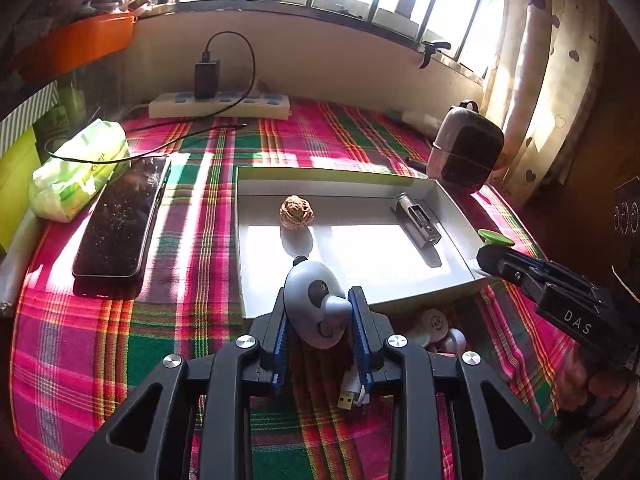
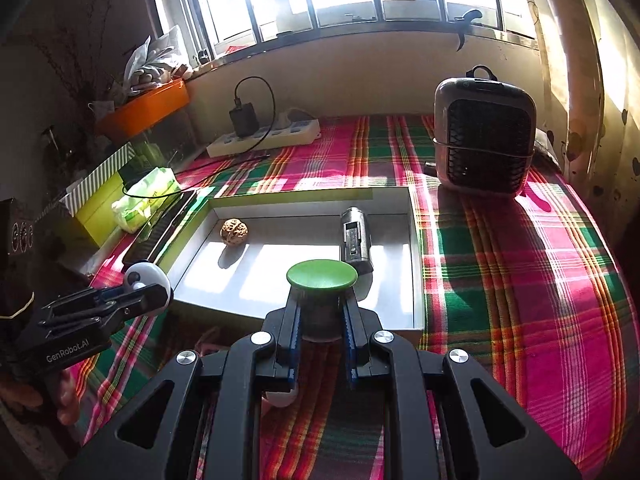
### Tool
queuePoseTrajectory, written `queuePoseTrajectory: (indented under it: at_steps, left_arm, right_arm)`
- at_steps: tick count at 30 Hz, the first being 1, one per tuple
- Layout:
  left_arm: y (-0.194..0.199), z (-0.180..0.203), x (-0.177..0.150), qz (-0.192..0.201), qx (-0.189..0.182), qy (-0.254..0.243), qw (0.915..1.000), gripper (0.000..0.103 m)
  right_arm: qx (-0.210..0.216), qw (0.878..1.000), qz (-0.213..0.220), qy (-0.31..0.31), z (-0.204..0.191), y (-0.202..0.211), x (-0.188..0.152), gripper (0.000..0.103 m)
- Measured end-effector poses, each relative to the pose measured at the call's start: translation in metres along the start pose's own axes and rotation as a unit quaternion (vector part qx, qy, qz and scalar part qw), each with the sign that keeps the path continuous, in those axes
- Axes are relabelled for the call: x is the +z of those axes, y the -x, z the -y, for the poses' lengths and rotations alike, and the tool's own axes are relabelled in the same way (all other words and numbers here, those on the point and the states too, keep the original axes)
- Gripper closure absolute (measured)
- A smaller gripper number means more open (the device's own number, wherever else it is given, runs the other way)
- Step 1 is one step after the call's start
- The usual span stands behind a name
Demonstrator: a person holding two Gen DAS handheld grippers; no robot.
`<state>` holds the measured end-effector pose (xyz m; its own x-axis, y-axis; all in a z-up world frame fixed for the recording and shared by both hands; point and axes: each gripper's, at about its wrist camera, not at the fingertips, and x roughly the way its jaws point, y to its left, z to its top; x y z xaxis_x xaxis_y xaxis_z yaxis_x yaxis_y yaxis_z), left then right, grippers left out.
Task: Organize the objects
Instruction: 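Carry lamp and face toy over the box and lower them inside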
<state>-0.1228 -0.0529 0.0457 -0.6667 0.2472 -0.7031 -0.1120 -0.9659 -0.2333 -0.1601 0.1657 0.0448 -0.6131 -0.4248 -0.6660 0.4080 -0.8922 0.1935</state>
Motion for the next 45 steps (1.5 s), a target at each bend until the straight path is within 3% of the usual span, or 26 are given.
queuePoseTrajectory:
  at_steps: [23,45]
  left_arm:
    - [-0.053,-0.009,0.029,-0.030,-0.003,0.008,0.9995,0.077]
    - [-0.070,-0.004,0.036,-0.035,0.008,-0.013,0.9993,0.077]
  right_arm:
    - [0.029,0.998,-0.045,0.014,-0.013,-0.085,0.055,0.085]
    - [0.018,0.996,-0.080,0.026,-0.024,-0.132,0.067,0.085]
